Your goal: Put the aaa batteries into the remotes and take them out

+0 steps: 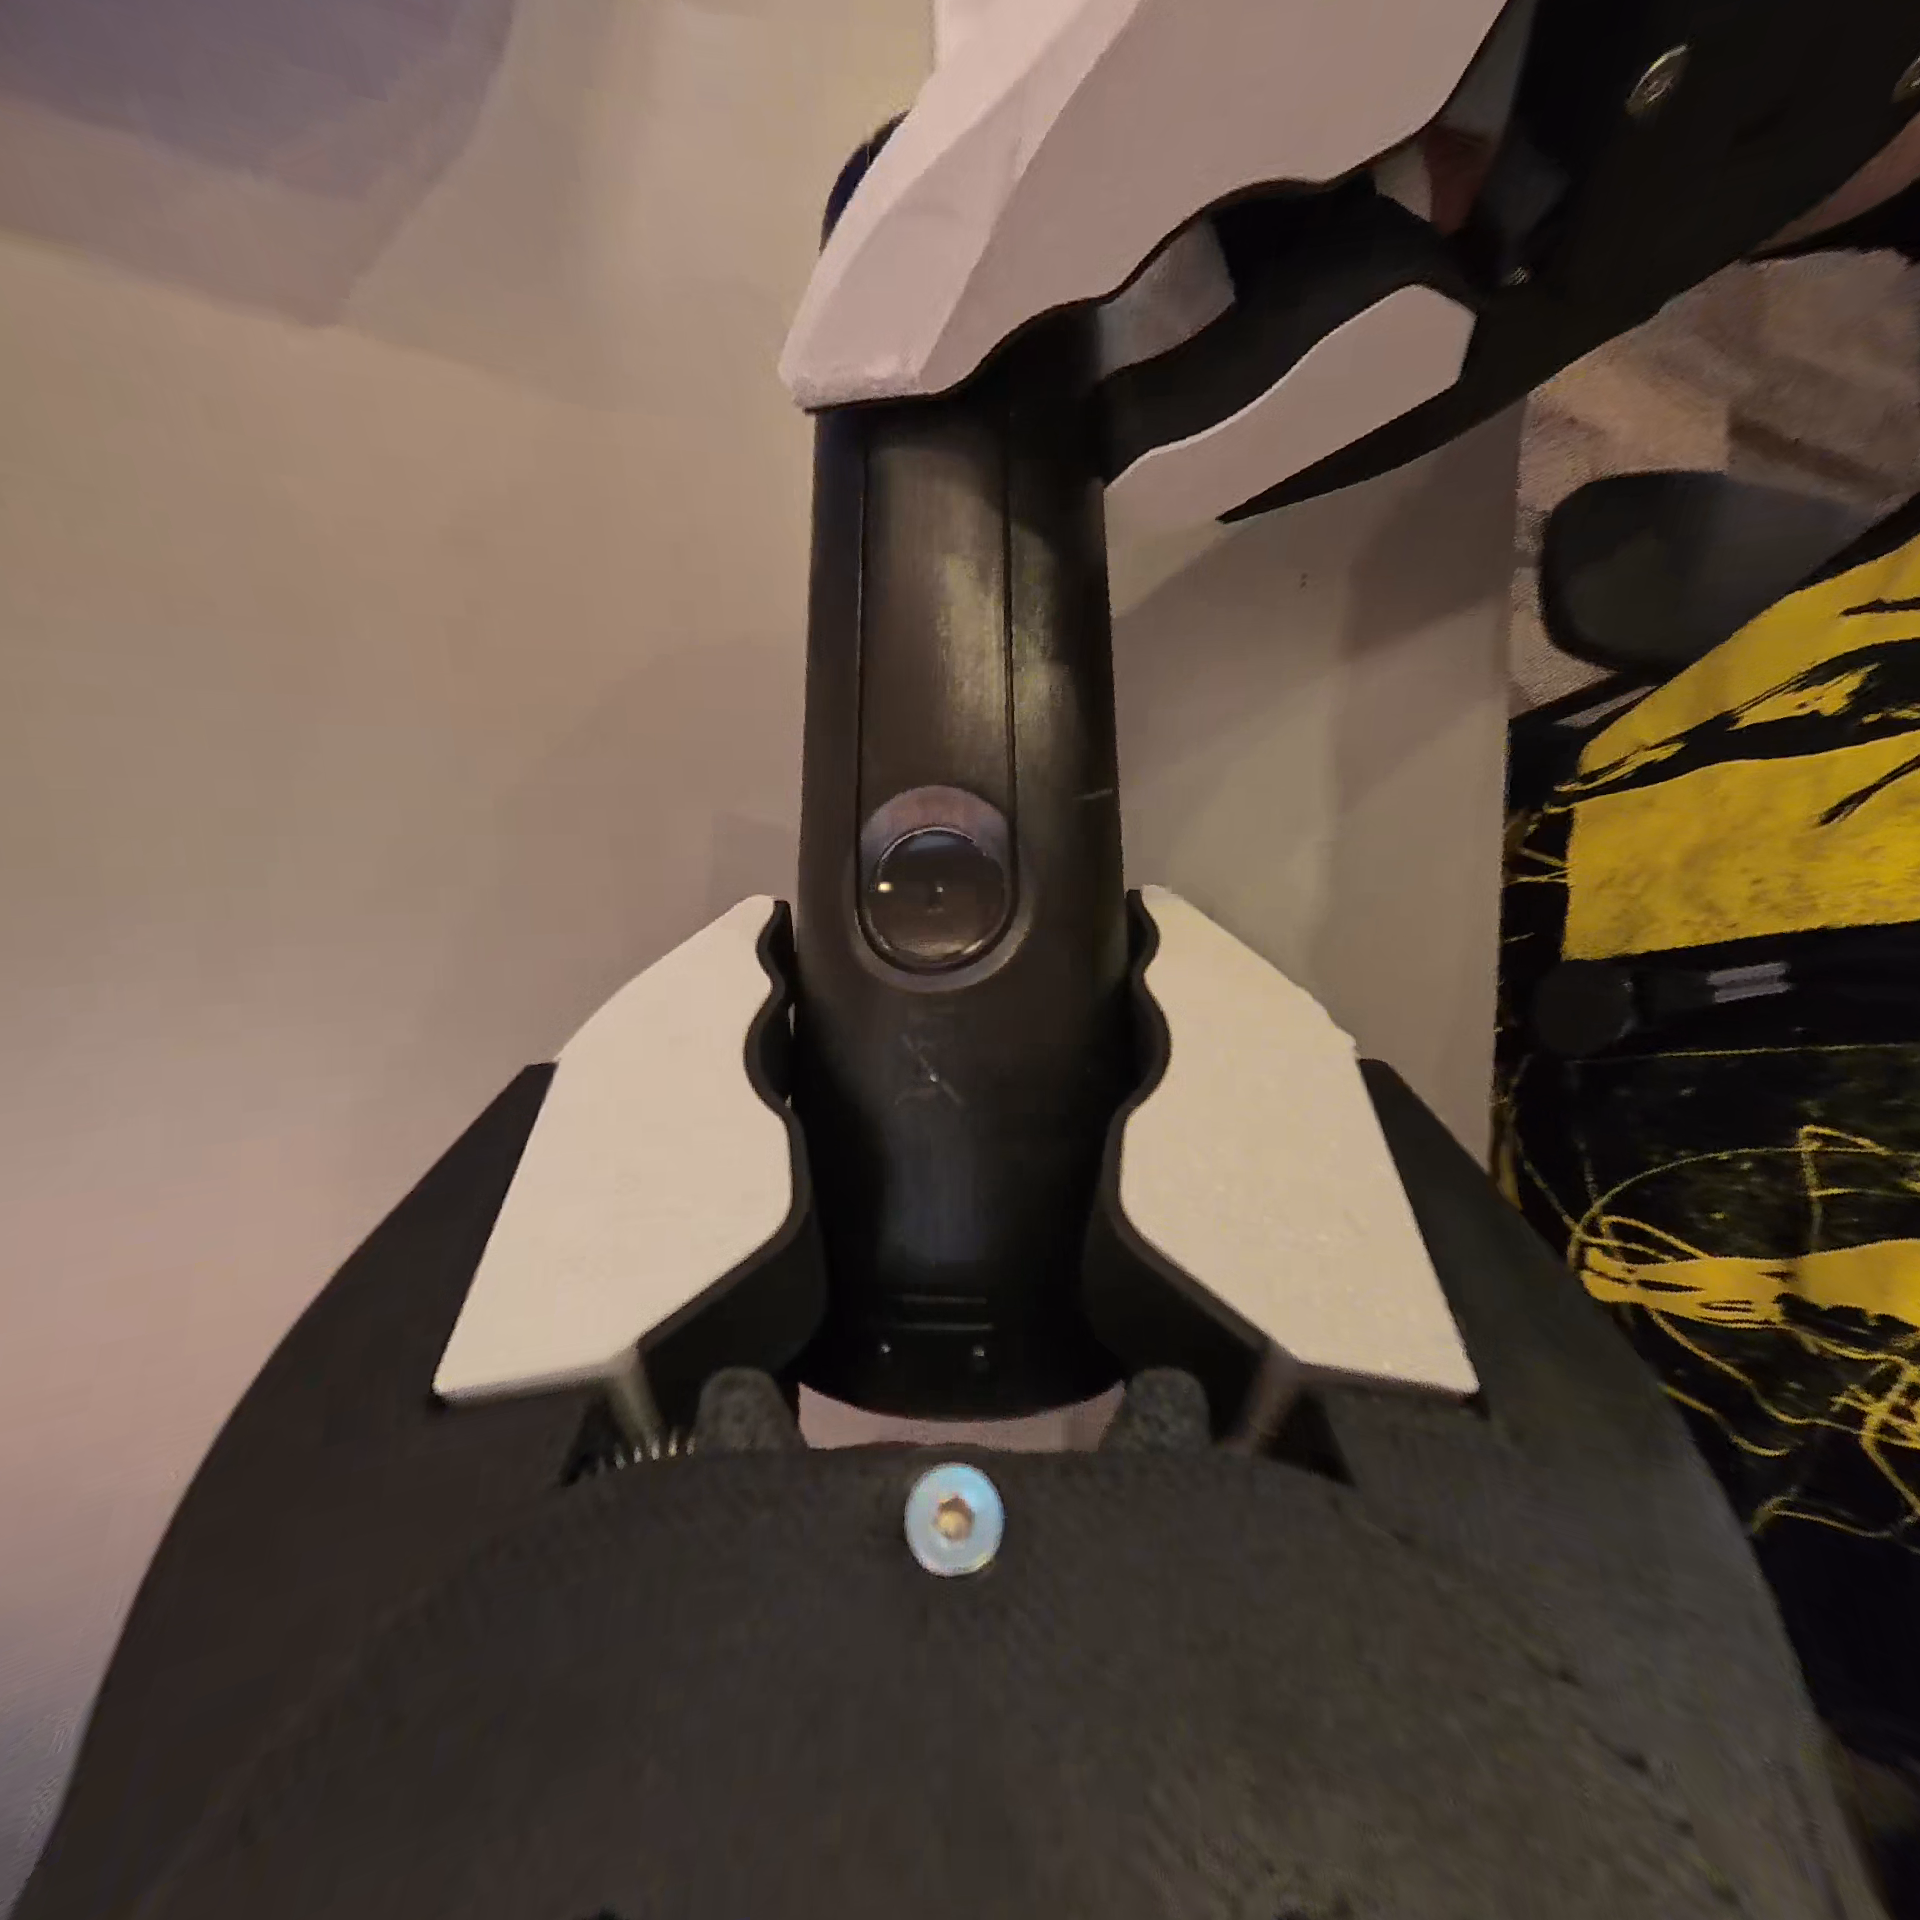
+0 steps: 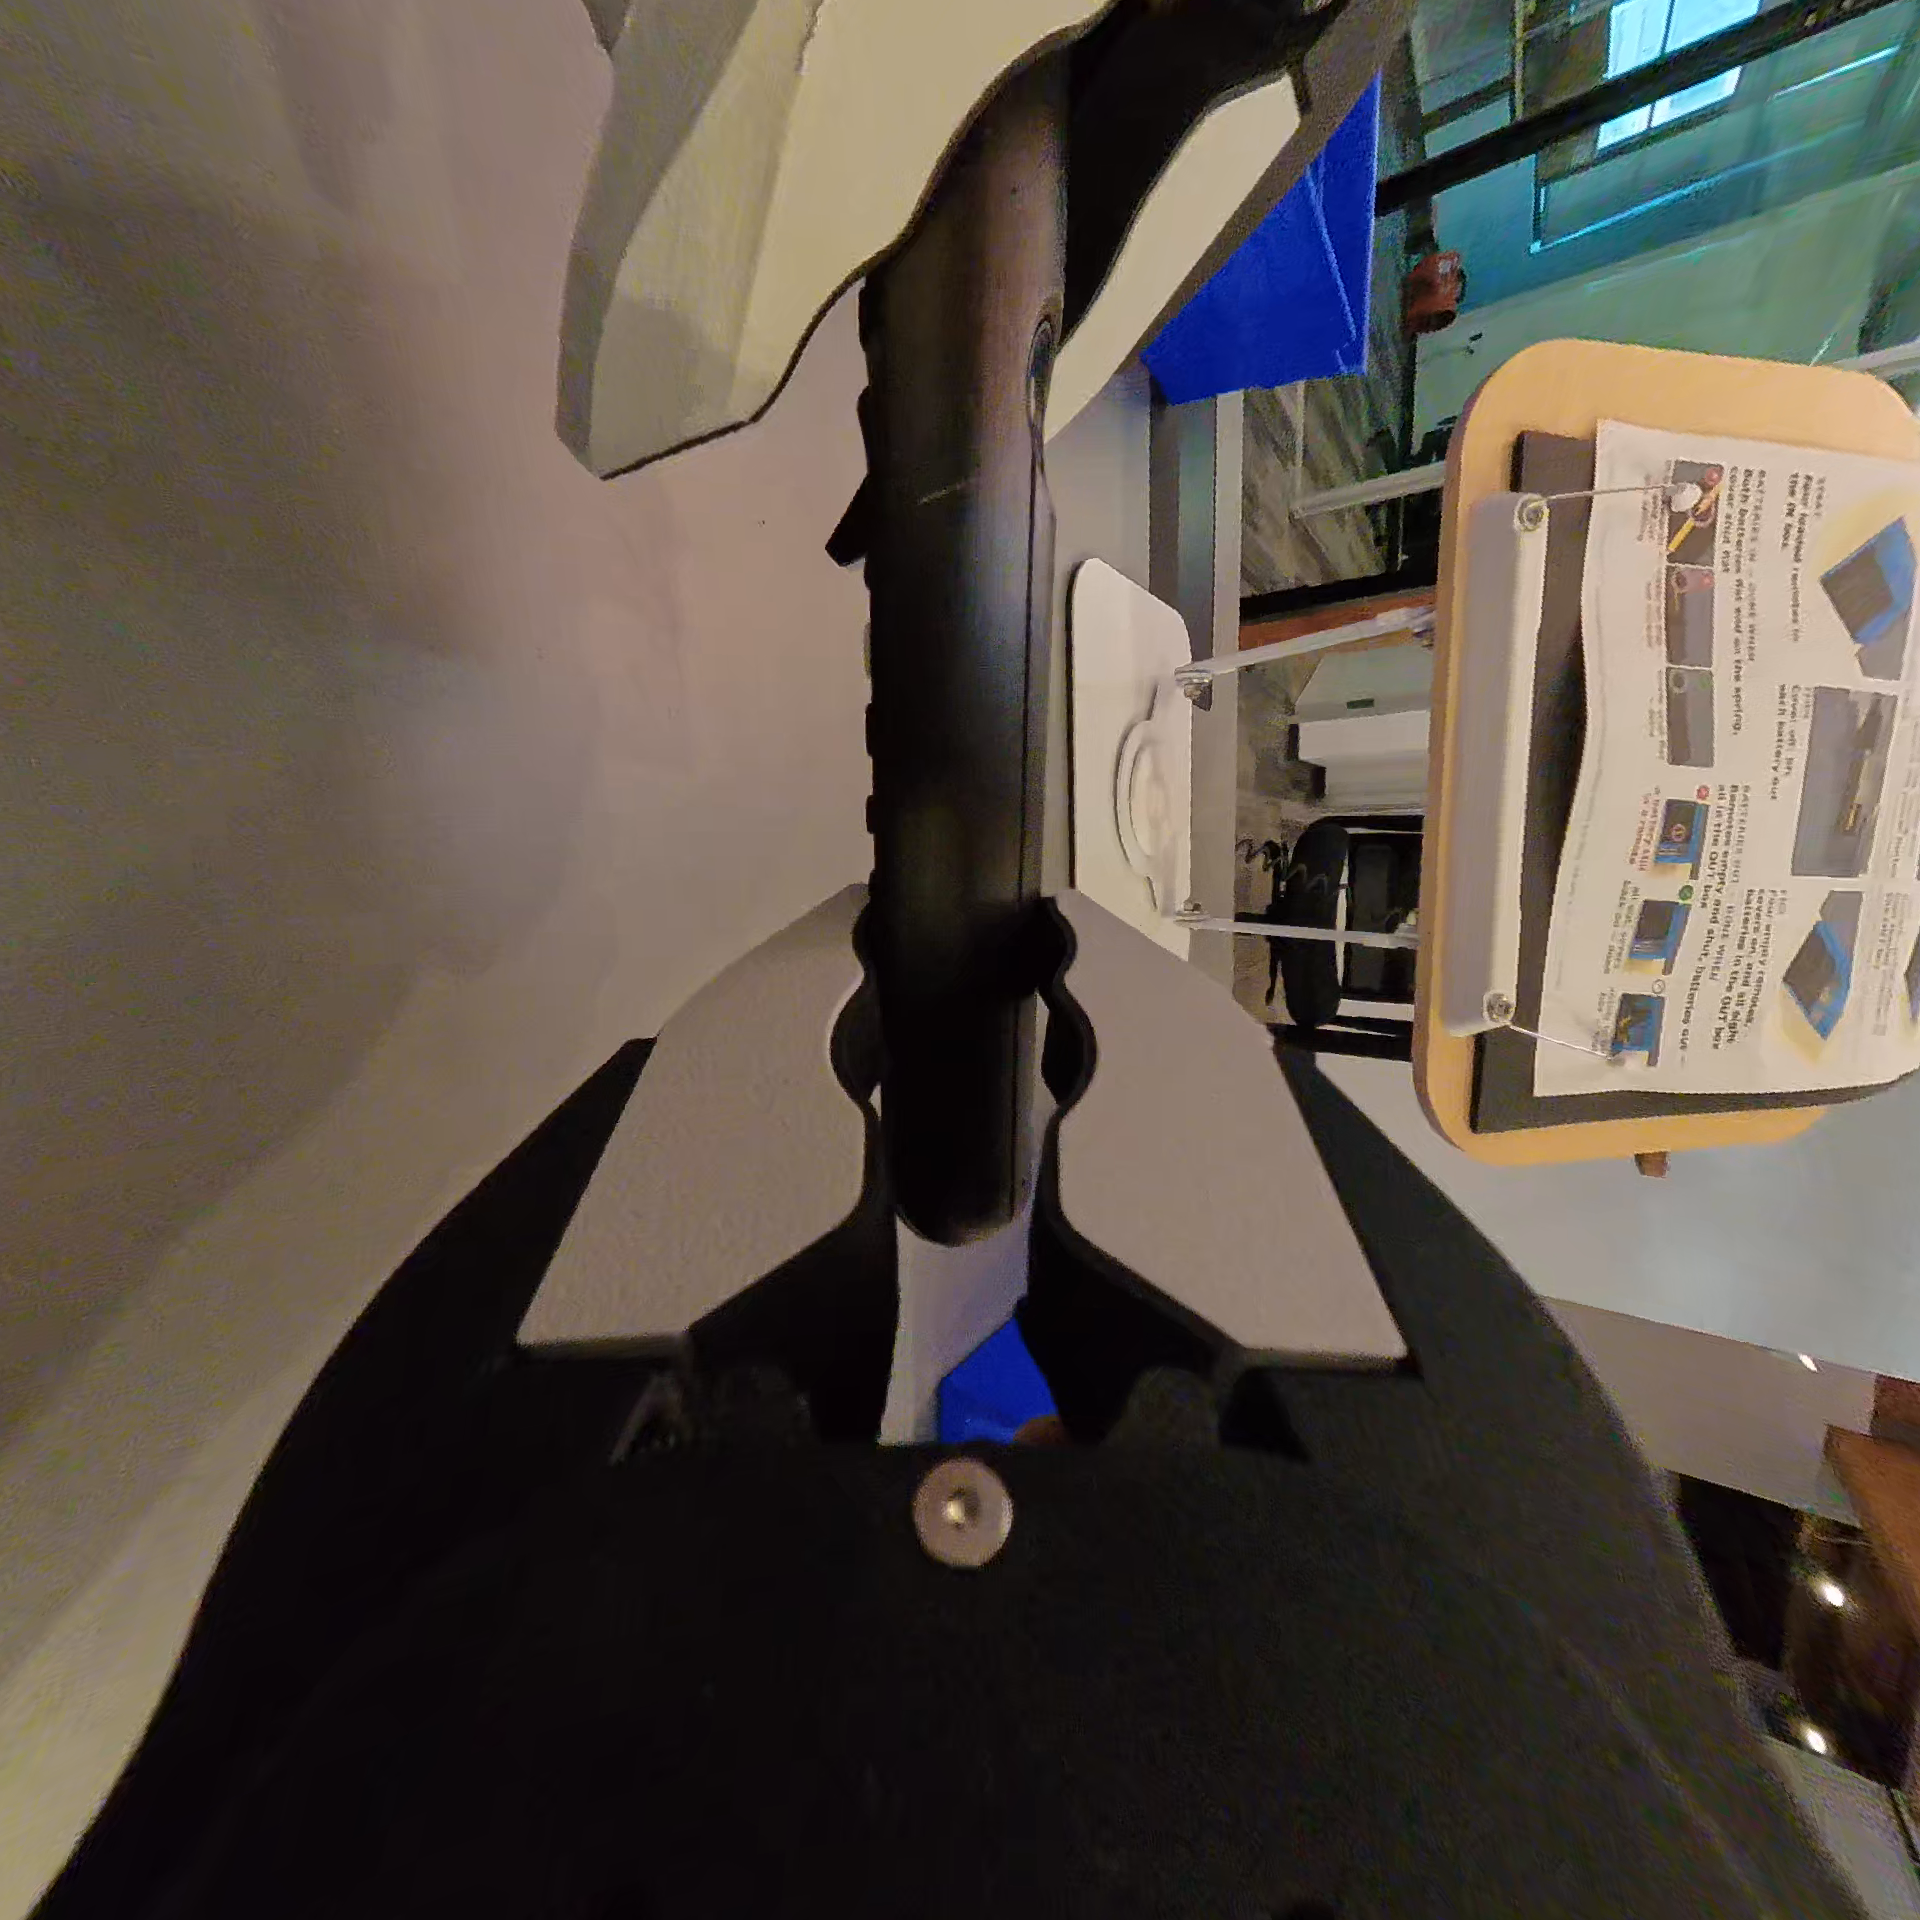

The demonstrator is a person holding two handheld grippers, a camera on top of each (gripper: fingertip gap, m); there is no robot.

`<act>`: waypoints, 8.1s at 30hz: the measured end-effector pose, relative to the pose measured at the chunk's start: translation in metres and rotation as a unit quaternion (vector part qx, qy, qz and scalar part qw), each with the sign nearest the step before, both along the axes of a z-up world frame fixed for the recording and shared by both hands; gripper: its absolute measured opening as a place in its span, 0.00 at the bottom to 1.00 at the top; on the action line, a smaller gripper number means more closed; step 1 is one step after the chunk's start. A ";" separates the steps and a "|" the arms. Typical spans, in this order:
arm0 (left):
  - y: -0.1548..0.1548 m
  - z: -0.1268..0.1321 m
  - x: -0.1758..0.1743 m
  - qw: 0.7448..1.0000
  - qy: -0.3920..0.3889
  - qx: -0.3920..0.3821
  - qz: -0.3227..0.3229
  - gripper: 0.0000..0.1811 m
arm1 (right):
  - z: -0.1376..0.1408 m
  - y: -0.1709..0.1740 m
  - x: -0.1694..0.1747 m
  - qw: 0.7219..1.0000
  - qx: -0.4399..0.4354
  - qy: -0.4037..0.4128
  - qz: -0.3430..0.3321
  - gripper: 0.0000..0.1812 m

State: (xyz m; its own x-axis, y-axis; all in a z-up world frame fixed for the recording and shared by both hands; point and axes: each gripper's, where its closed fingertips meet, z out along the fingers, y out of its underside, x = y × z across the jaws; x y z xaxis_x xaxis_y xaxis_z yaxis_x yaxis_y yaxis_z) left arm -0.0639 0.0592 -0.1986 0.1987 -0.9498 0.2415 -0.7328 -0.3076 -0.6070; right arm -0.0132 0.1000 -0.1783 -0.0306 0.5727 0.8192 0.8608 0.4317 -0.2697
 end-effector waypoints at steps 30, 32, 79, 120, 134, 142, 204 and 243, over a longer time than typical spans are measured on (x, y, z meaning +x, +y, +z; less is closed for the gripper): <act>0.038 0.012 -0.108 0.980 -0.054 0.099 0.164 0.38 | -0.049 0.217 0.367 0.741 -0.173 -0.170 -0.626 0.14; 0.036 0.011 -0.115 0.979 -0.057 0.094 0.170 0.38 | -0.060 0.224 0.363 0.742 -0.175 -0.180 -0.621 0.14; 0.214 -0.078 -0.278 0.882 0.194 -0.040 0.428 0.41 | 0.017 0.115 0.183 0.888 -0.190 0.229 -0.351 0.27; 0.075 0.049 -0.059 0.871 -0.058 0.376 0.310 0.27 | 0.072 0.043 -0.126 0.606 -0.614 0.493 0.117 0.15; 0.060 0.091 -0.033 0.934 -0.226 0.213 0.180 0.35 | 0.030 -0.012 -0.120 0.705 -0.636 0.218 0.226 0.11; 0.074 0.083 -0.047 0.918 -0.265 0.201 0.216 0.13 | 0.020 -0.004 -0.134 0.719 -0.616 0.232 0.222 0.16; 0.078 0.076 -0.073 0.844 -0.317 0.262 0.345 0.13 | 0.008 0.011 -0.140 0.630 -0.634 0.437 0.101 0.16; 0.065 0.078 -0.078 0.831 -0.303 0.303 0.354 0.13 | 0.009 0.001 -0.146 0.742 -0.569 0.336 0.113 0.20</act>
